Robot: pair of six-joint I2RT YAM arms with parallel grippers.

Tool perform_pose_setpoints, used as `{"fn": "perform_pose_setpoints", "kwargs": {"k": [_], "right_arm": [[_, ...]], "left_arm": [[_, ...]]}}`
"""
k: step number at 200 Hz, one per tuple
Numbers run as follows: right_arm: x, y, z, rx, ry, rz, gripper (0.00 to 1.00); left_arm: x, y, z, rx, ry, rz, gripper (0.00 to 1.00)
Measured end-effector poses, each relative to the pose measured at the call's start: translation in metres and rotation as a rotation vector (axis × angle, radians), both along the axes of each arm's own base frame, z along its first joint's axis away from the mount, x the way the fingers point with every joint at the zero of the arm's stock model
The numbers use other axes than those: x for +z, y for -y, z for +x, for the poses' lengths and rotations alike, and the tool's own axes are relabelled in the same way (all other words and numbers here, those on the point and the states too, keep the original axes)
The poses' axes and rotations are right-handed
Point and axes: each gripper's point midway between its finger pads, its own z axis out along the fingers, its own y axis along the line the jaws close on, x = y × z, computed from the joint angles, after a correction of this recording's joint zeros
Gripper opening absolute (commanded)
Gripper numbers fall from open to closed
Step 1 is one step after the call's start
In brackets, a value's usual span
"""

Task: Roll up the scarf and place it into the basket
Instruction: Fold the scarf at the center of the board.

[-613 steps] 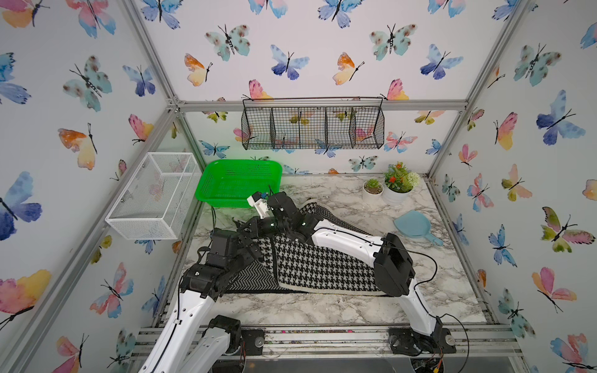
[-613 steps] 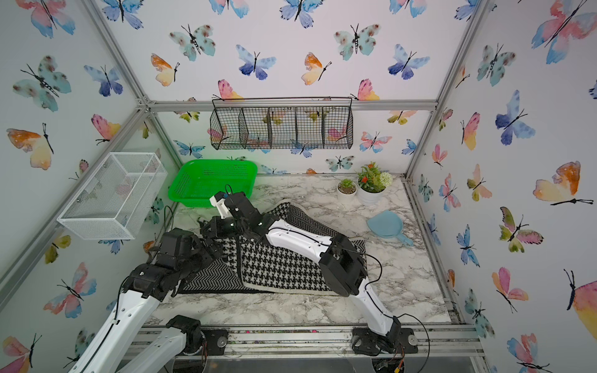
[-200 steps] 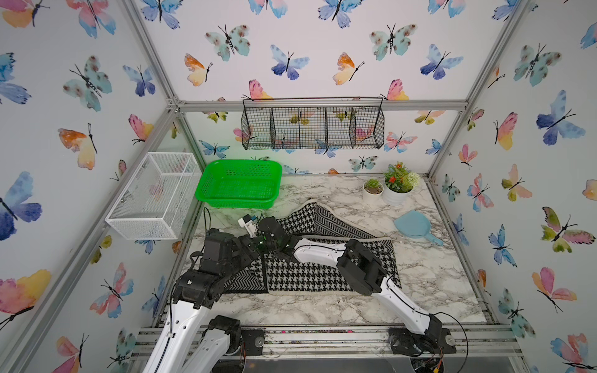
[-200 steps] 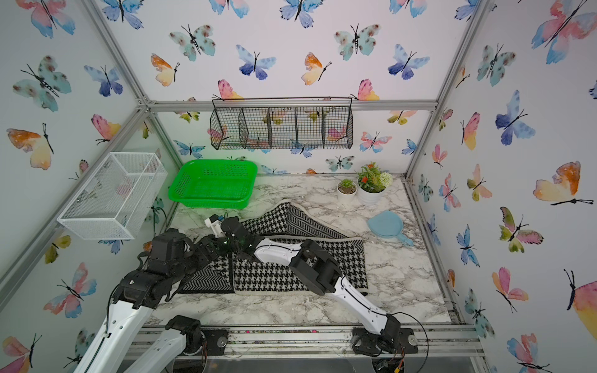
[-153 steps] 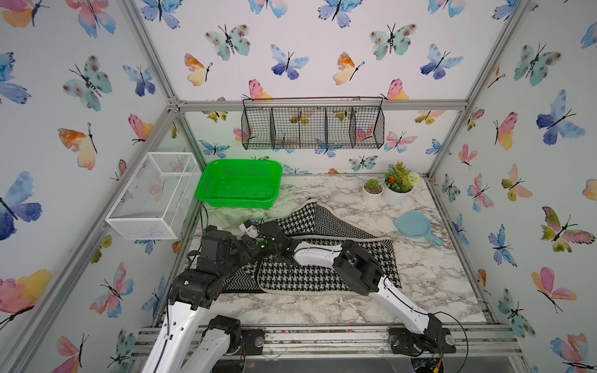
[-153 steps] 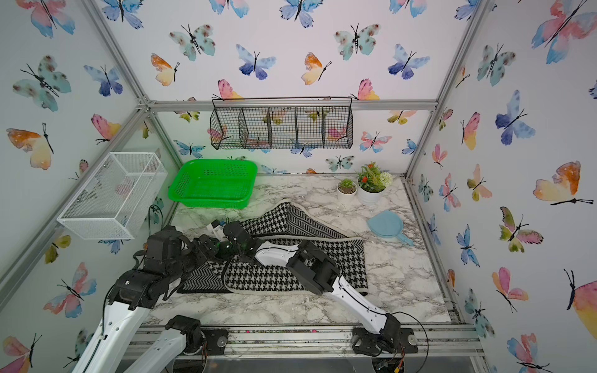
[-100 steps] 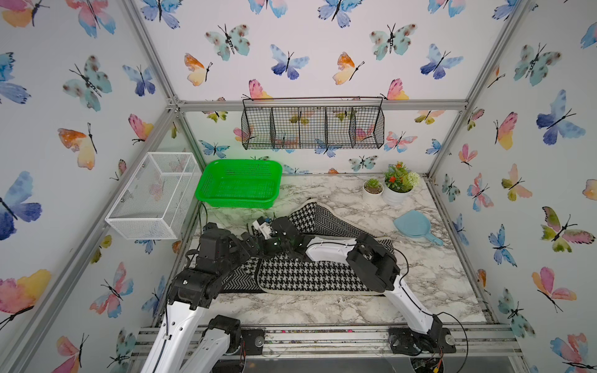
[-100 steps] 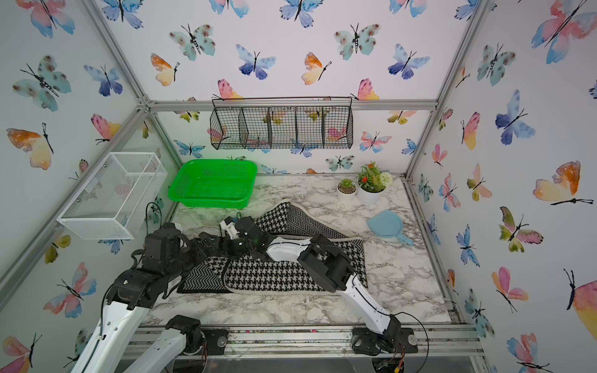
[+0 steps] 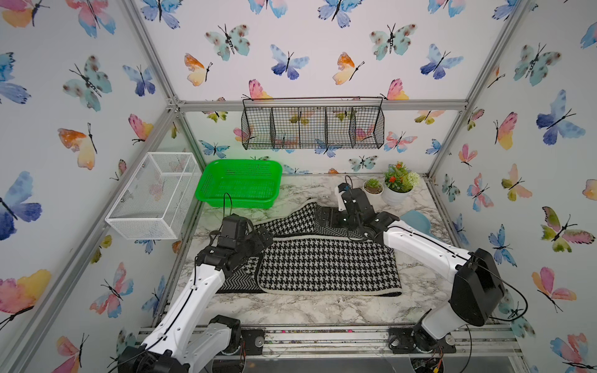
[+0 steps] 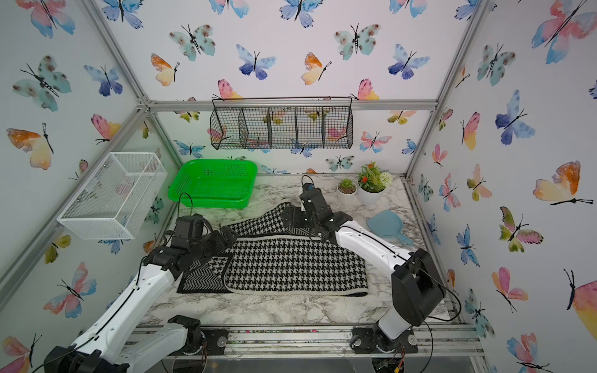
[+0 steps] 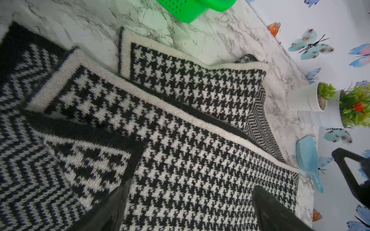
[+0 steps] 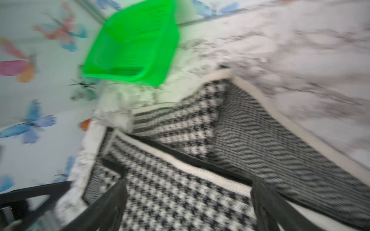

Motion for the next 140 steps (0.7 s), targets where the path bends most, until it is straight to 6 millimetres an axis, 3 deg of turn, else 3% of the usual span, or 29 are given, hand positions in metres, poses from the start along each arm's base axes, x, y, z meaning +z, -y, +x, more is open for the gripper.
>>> {"fn": "perform_pose_setpoints", "kwargs": {"k": [29, 53, 88, 119, 125, 140], "right_arm": [[-0.069, 0.120, -0.005, -0.215, -0.163, -0.158, 0.98], [-0.094, 0.176, -0.018, -0.310, -0.244, -0.200, 0.98], [-0.114, 0.203, -0.032, -0.339, -0.310, -0.198, 0.94], [-0.134, 0.207, -0.048, -0.324, -0.374, -0.195, 0.81], [-0.138, 0.207, -0.049, -0.319, -0.385, -0.191, 0.74], [-0.148, 0.207, -0.052, -0.306, -0.408, -0.169, 0.44]], "left_arm": [[-0.018, 0.005, 0.013, -0.013, -0.041, 0.010, 0.98], [-0.023, 0.010, 0.019, -0.026, -0.043, -0.004, 0.98], [-0.026, 0.013, 0.022, -0.036, -0.026, -0.020, 0.98], [-0.036, 0.014, 0.020, -0.039, -0.041, -0.022, 0.98], [-0.037, 0.014, 0.020, -0.040, -0.044, -0.021, 0.98], [-0.038, 0.014, 0.021, -0.040, -0.045, -0.021, 0.98]]}}
